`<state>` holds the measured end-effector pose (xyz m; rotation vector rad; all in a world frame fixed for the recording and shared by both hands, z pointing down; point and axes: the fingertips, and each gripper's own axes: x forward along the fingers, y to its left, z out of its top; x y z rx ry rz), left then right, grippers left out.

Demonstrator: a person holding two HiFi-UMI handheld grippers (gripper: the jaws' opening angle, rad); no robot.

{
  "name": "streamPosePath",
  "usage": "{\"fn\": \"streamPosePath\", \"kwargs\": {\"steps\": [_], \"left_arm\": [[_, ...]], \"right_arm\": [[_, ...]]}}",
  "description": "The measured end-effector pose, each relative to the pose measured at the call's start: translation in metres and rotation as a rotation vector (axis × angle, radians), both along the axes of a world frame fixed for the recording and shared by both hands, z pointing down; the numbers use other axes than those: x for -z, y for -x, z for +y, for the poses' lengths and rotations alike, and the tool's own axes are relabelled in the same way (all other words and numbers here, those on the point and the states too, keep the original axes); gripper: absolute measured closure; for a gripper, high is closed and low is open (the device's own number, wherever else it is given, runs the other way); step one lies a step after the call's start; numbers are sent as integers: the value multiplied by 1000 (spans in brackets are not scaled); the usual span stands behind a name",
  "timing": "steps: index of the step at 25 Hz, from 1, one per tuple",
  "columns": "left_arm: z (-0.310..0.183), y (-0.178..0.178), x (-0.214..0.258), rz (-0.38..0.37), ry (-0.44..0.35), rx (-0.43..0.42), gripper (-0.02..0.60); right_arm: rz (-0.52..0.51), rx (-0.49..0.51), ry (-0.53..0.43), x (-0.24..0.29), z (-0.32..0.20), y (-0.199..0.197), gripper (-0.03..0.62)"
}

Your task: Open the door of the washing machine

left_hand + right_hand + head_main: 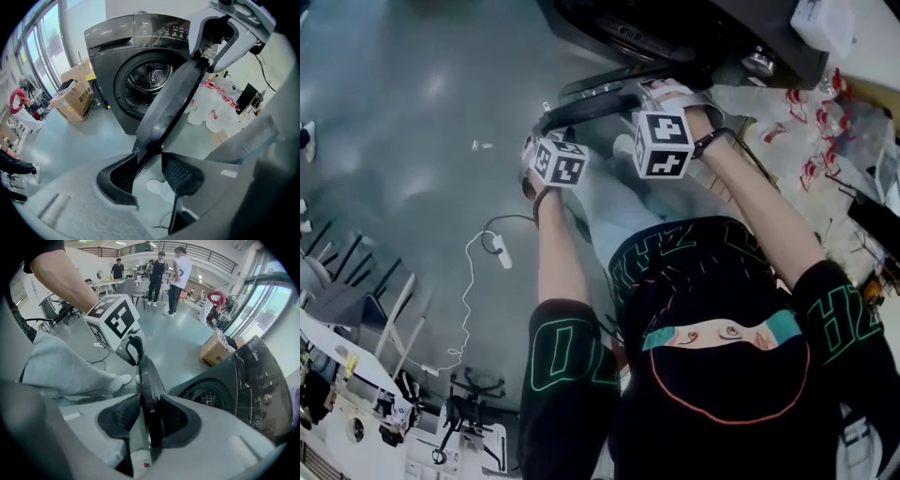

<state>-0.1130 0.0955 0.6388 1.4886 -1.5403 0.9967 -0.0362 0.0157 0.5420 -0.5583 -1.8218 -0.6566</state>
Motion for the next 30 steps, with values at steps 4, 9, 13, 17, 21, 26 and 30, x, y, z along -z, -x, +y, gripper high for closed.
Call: {"fn": "streamPosePath", "kwargs": {"steps": [4, 9, 13, 17, 21, 26, 30], "left_arm": [[21, -22, 0, 6, 2, 37, 423], [39, -49, -1, 5, 5, 48, 443], [46, -68, -4, 3, -13, 80, 446], [55, -77, -6, -46, -51, 139, 446], [65, -105, -8, -61, -74, 166, 446], [79, -147, -7, -60, -71, 212, 459], [90, -189, -6, -35, -59, 240, 476]], "right_arm": [[5, 58, -4, 0, 14, -16, 456], [10, 110, -9, -1, 26, -36, 453], [3, 134, -20, -3, 30, -49, 450], [-22, 167, -36, -6, 36, -54, 448], [-20, 200, -43, -8, 43, -77, 447], [-20, 286, -76, -9, 53, -105, 443], [-7, 373, -129, -10, 60, -132, 439]]}}
